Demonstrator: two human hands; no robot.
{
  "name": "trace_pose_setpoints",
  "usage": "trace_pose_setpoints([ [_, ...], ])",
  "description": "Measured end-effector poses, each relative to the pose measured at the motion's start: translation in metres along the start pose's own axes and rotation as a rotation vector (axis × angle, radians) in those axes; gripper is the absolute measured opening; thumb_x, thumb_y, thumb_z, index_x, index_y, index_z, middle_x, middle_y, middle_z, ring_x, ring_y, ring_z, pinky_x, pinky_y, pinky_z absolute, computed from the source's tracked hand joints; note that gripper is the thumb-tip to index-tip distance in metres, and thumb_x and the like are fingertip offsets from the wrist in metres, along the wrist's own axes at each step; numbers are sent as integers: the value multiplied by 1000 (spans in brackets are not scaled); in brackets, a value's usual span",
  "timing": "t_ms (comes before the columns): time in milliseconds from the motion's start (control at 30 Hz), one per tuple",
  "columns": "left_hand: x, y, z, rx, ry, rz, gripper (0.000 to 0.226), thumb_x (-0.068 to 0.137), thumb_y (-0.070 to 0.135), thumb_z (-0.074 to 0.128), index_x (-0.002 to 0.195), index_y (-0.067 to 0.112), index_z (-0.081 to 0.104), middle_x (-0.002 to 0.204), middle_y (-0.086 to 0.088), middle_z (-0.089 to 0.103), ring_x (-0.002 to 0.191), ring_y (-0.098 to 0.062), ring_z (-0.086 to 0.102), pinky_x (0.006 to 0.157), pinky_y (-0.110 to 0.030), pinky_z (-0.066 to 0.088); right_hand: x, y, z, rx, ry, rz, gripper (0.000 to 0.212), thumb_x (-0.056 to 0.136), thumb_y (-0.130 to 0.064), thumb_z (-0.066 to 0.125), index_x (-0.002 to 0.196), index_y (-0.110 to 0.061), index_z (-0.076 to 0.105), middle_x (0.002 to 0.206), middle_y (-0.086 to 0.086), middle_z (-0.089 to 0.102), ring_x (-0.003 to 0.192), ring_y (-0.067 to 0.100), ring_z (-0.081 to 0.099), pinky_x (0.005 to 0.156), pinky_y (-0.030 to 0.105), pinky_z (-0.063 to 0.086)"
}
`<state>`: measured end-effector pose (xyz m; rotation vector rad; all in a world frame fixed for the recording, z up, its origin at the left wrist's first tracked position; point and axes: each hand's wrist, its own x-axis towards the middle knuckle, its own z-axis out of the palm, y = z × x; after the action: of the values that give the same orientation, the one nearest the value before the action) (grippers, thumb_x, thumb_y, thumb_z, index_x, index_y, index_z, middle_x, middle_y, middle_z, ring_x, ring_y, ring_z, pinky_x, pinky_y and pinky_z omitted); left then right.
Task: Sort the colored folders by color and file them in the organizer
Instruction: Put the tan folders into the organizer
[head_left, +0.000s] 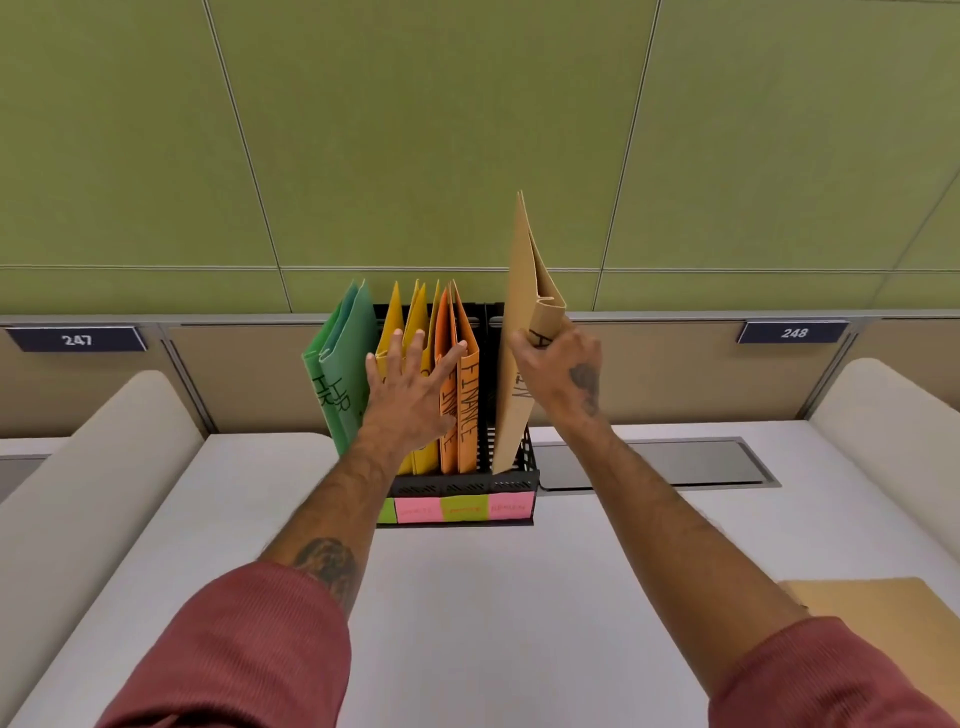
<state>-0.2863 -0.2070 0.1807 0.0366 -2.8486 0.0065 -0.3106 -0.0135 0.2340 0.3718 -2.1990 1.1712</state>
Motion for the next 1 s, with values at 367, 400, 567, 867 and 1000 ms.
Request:
trace_pose_setpoints([
  [367, -1, -2, 7, -32, 68, 6, 110, 75, 53, 73, 149, 50, -8, 163, -10, 1, 149, -36, -14, 114, -65, -1, 18, 1, 22, -55, 14, 3, 22, 87, -37, 63, 77, -19, 62, 64, -4, 62, 53, 9, 53, 50, 17, 39],
  [400, -2, -2, 7, -34, 73, 7, 110, 75, 53, 73, 149, 50, -8, 163, -10, 2, 149, -36, -14, 114, -65, -1, 16, 3, 23, -55, -3, 4, 22, 88, -37, 63, 80, -17, 65, 67, -3, 65, 55, 11, 56, 52, 19, 45],
  [567, -2, -3, 8, -33, 80, 2, 110, 74, 53, 74, 150, 49, -6, 162, -10, 4, 150, -37, -12, 114, -65, -1, 16, 10, 26, -58, -21, 7, 21, 89, -38, 63, 80, -19, 63, 66, -5, 62, 55, 11, 55, 51, 15, 40],
  [867, -1, -2, 8, -34, 73, 4, 109, 75, 55, 72, 150, 49, -7, 162, -10, 5, 150, -37, -11, 114, -65, 0, 10, 25, 26, -79, -36, 41, 22, 88, -36, 62, 72, -23, 55, 55, -15, 49, 47, -1, 44, 46, 9, 29],
  [1000, -2, 0, 7, -41, 78, 3, 109, 73, 53, 73, 150, 49, -5, 162, -10, 5, 150, -37, -10, 114, -65, 1, 0, 29, 38, -78, -95, 62, 20, 88, -36, 62, 76, -22, 57, 56, -13, 50, 47, 2, 44, 45, 13, 29],
])
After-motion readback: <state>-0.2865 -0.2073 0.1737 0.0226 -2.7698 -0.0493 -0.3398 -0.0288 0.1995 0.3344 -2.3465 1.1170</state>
